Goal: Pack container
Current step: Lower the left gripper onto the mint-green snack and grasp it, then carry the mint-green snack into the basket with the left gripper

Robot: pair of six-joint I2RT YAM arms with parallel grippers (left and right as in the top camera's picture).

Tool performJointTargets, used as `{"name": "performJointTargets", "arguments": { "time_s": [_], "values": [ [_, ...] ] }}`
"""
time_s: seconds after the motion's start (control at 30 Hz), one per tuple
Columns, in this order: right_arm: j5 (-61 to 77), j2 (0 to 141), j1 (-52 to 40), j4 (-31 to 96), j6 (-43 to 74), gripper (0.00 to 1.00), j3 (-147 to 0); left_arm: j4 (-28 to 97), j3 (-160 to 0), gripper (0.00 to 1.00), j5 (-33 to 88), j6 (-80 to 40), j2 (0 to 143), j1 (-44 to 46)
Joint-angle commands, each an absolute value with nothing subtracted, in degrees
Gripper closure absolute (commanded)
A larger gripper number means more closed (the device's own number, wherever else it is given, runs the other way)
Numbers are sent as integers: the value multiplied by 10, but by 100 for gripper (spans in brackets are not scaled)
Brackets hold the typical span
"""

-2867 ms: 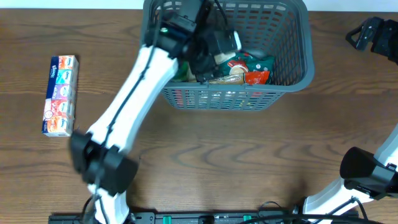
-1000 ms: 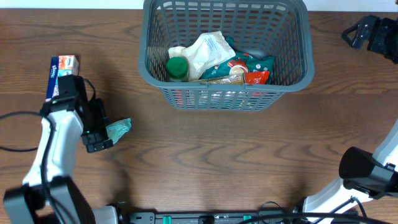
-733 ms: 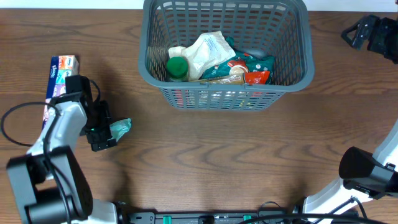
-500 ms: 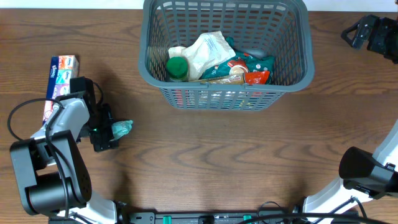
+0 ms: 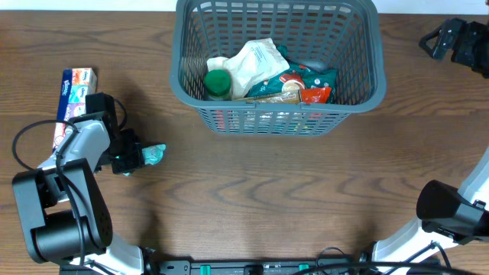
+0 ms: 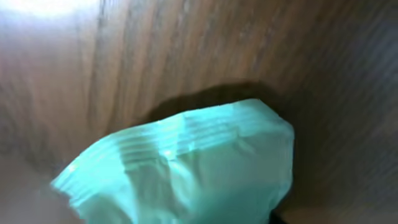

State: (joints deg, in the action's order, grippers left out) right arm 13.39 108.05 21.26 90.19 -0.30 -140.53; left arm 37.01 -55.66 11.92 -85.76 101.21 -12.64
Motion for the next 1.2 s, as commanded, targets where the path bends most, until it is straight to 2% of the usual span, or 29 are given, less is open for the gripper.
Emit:
{"name": "performJointTargets", "arguments": {
  "time_s": [0.0,0.23,0.27,0.33,0.47,0.57,0.73,0.9,1.07,1.17],
  "values": [
    [140,1076,202,902,-9,1,-1404,366,-576,77,114,-769,1025,-128],
    [140,1076,202,901,-9,1,-1404,399,-664,78,93,-553,981,-128],
    [140,1076,202,901,-10,1,-1404,406,-682,81,94,-510,972,-128],
    [140,1076,202,900,-9,1,-1404,422,-717,94,94,-423,952,-128],
    [140,1076,202,897,-9,1,-1404,458,-786,94,105,-246,908,-128],
    [140,1076,202,896,-9,1,-1404,478,-839,94,123,-176,870,-128],
    [140,1076,202,895,-9,1,-1404,474,-927,94,218,-55,830,-116],
    [140,1076,202,896,-9,1,-1404,519,-1021,94,227,93,843,-45],
    [140,1076,202,896,-9,1,-1404,534,-1088,94,127,216,873,52],
    [140,1076,202,899,-9,1,-1404,528,-1125,94,123,284,896,95]
  ]
}}
